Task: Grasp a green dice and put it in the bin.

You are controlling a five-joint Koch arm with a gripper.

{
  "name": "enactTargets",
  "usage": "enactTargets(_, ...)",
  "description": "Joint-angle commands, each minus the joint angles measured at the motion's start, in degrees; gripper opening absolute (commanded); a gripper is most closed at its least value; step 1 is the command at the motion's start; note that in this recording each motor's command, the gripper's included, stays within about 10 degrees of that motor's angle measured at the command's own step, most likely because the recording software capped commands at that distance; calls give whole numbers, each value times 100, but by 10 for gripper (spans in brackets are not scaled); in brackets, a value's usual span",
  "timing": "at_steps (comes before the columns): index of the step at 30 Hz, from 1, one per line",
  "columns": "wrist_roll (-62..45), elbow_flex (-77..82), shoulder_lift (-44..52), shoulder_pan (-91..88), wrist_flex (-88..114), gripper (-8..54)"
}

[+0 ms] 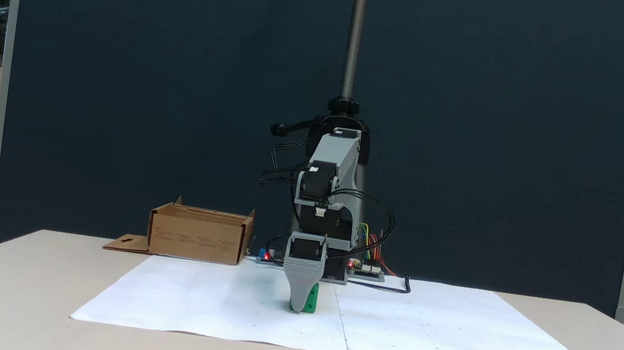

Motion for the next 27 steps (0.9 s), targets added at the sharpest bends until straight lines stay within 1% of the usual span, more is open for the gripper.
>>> enactTargets(1, -70, -158, 105, 53, -70, 323)
enactTargets(4, -62, -149, 105, 53, -88, 286)
enactTargets(8, -26, -149, 105, 53, -88, 283)
enactTargets(11, -26, -149, 105, 44, -105, 205)
enactTargets(15, -26, -158, 105, 35, -220, 121)
enactTargets(20, -26, -158, 132, 53, -554, 121)
enactTargets(22, -9, -167, 290, 88, -782, 121)
enactTargets(27, 686, -396, 958, 510, -1371, 121)
